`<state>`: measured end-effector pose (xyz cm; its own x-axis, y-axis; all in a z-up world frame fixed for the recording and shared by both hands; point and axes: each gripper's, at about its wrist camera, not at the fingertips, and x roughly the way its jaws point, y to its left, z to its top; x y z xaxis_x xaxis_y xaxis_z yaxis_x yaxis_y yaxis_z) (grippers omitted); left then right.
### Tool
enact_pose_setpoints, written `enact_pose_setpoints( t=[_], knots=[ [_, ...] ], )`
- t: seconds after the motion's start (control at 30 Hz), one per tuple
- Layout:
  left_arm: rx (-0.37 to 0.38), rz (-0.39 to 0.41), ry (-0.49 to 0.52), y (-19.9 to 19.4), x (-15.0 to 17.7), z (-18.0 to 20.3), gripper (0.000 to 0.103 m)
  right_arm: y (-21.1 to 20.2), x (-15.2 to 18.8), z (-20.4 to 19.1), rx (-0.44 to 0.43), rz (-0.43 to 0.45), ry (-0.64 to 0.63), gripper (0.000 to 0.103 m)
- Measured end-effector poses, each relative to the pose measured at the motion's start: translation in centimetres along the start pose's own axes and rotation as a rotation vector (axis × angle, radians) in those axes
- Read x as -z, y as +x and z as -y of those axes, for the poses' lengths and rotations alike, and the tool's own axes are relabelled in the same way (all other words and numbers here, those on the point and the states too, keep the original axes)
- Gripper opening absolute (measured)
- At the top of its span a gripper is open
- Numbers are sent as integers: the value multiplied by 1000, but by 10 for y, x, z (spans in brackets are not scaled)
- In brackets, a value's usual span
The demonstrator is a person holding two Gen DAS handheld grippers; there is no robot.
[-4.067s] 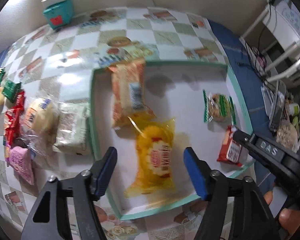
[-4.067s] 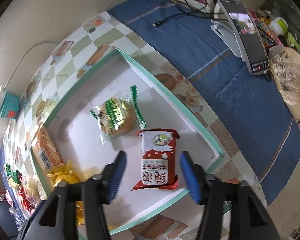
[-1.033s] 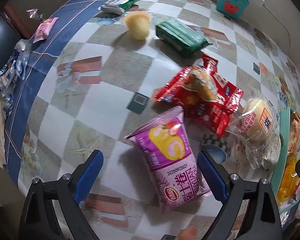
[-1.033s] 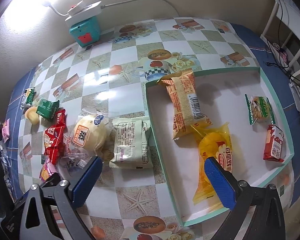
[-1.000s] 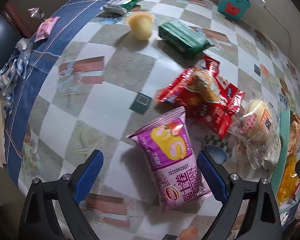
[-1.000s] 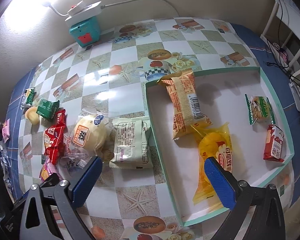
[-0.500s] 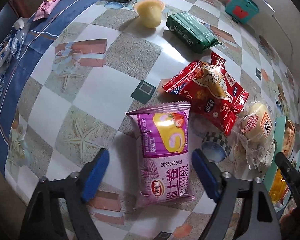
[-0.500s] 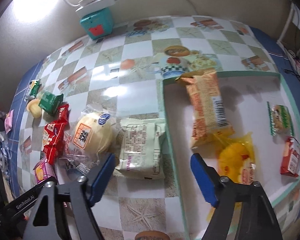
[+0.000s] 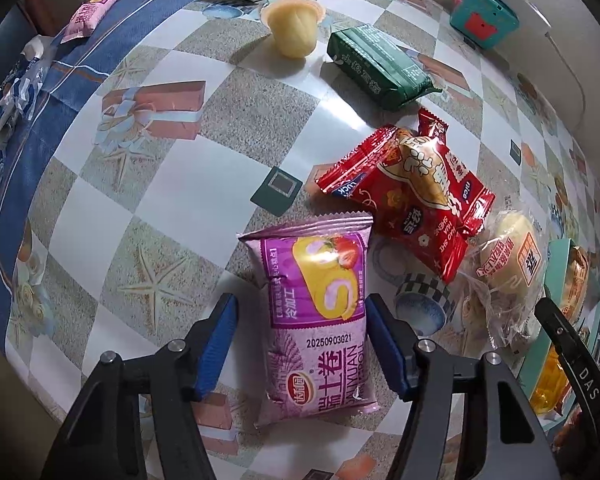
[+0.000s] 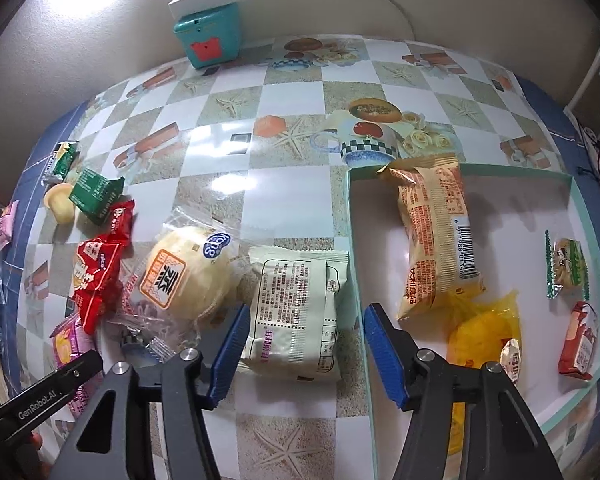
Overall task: Organize snacks
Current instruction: 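Grasp the pink roll pack with the left tool while the right grasps the white-green biscuit pack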
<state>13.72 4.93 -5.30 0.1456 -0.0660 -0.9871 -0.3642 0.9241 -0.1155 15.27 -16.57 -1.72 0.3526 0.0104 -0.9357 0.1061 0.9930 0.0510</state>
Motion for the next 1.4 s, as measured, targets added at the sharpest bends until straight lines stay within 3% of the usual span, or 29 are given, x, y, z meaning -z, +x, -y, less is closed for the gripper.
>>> enact_pose_setpoints(
  t=[0.1,0.23,0.47,0.8,0.97,1.1,1.3,1.33,1.37,1.4],
  knots=[
    [2,1,-5,-3,-1,-3,66,-9,-3,0,-28,19,3,51],
    [4,1,-6,-3,-1,-6,66,-16,-5,-8,-45,44,-21,51],
    [5,3,-7,-2,2,-5,64,9,2,-7,-29,-27,-6,51],
    [-2,5,-6,-1,3,-4,64,14,4,-9,-19,-20,-18,51],
    [-6,3,0,-1,4,-3,64,15,4,-8,-45,-30,4,53],
    [-7,2,-1,0,4,-2,64,17,3,-8,-47,-35,10,62],
    [-9,3,5,1,3,-2,64,25,6,-16,-17,-43,-10,62],
    [-8,7,4,0,3,-2,60,26,7,-17,-12,-44,-14,61],
    [-5,13,0,-1,3,-3,45,27,7,-17,-10,-43,-16,56],
    [2,17,-8,-2,3,-3,44,27,8,-17,-5,-38,-14,56]
  ],
)
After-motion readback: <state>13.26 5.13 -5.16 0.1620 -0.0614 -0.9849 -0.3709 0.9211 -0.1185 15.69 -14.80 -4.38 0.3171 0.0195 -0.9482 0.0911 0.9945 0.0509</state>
